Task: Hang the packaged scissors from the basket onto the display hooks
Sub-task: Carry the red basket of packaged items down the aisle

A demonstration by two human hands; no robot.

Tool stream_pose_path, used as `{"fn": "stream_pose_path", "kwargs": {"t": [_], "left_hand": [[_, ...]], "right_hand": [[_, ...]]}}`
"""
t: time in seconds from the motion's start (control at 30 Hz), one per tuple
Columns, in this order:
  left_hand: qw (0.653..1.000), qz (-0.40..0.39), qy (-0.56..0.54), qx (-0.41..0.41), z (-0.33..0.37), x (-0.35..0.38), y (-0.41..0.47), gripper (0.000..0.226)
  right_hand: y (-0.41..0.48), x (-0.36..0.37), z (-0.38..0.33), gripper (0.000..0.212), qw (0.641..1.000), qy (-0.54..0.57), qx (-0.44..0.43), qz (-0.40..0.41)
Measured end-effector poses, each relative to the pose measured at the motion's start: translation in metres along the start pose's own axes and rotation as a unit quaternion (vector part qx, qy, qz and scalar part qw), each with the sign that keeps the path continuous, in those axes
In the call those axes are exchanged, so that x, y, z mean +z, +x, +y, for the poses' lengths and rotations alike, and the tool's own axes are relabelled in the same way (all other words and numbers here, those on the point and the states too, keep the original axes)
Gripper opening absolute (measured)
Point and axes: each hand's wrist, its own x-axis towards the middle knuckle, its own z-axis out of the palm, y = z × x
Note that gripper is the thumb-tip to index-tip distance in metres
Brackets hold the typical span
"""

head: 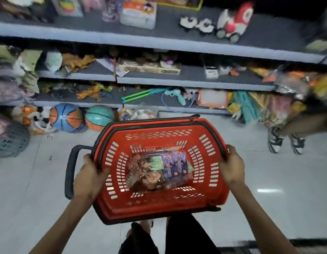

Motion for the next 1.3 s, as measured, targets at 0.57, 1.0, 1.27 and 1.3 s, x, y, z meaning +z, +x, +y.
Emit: {"fn": "stream_pose_path", "kwargs": {"t": [0.57,1.0,1.27,1.3], "left_hand": [[0.878,-0.114,0.078,0.458,0.411,0.059,-0.104,0.056],[0.754,-0.187,0.176,0.604,0.636,0.274,-0.298,0.050],[0.684,-0.147,0.256,0.668,0.765,0.405,-0.410,0.046],[0.678,-0.143,0.262,0.672,0.777,0.421,-0.422,0.045]], "right_hand": [[-0.174,-0.246,0.201,0.041,0.901,0.119,0.234,0.346],[-0.223,-0.358,0.408,0.049,0.804,0.082,0.415,0.418],[-0.203,-0.450,0.516,0.052,0.757,0.082,0.480,0.435],[-0.198,-0.460,0.528,0.050,0.754,0.073,0.489,0.432]]}}
